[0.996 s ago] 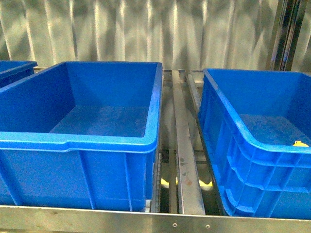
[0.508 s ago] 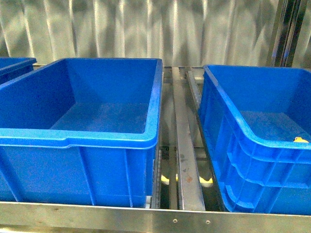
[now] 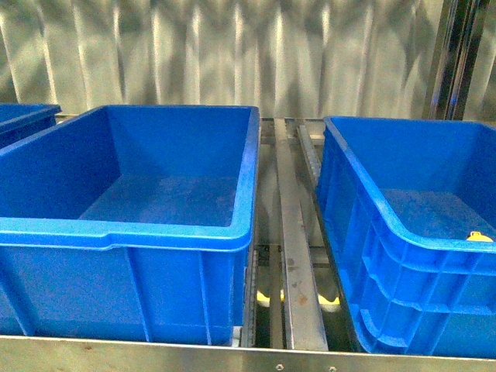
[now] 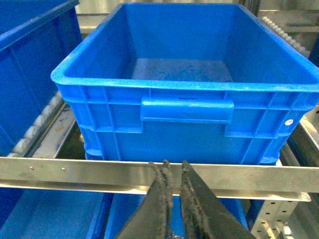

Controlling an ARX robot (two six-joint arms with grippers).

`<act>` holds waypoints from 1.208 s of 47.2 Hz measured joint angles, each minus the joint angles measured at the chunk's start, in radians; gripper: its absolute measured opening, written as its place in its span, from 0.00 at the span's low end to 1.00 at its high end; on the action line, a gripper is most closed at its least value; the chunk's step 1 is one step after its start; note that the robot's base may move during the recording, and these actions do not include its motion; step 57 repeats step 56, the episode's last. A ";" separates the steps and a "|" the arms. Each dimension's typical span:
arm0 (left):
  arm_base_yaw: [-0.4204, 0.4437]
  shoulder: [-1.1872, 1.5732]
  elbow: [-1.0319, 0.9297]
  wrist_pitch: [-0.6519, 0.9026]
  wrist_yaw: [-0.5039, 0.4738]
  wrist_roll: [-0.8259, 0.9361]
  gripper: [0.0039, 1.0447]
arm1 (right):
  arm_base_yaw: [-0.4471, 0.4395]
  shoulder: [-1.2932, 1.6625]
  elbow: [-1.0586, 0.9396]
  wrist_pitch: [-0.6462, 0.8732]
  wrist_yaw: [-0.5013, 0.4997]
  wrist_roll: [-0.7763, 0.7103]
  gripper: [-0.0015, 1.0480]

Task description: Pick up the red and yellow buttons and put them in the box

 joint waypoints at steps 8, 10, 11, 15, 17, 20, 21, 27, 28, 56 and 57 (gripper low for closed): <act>0.000 0.000 0.000 0.000 0.000 0.000 0.93 | 0.000 0.000 0.000 0.000 0.000 0.000 0.42; 0.000 0.000 0.000 0.000 0.000 0.000 0.93 | 0.000 0.000 0.000 0.000 0.000 0.000 0.49; 0.000 0.000 0.000 0.000 0.000 0.000 0.93 | 0.000 0.000 0.000 0.000 0.000 0.000 0.53; 0.000 0.000 0.000 0.000 0.000 0.000 0.93 | 0.000 0.000 0.000 0.000 0.000 0.000 0.66; 0.000 0.000 0.000 0.000 0.000 0.000 0.93 | 0.000 0.000 0.000 0.000 0.000 0.000 0.74; 0.000 0.000 0.000 0.000 0.000 0.000 0.93 | 0.000 0.000 0.000 0.000 0.000 0.000 0.88; 0.000 0.000 0.000 0.000 0.000 0.000 0.93 | 0.000 0.000 0.000 0.000 0.000 0.000 0.92; 0.000 0.000 0.000 0.000 0.000 0.000 0.93 | 0.000 0.000 0.000 0.000 0.000 0.000 0.97; 0.000 0.000 0.000 0.000 0.000 0.000 0.93 | 0.000 0.000 0.000 0.000 0.000 0.000 0.97; 0.000 0.000 0.000 0.000 0.000 0.000 0.93 | 0.000 0.000 0.000 0.000 0.000 0.000 0.97; 0.000 0.000 0.000 0.000 0.000 0.000 0.93 | 0.000 0.000 0.000 0.000 0.000 0.000 0.97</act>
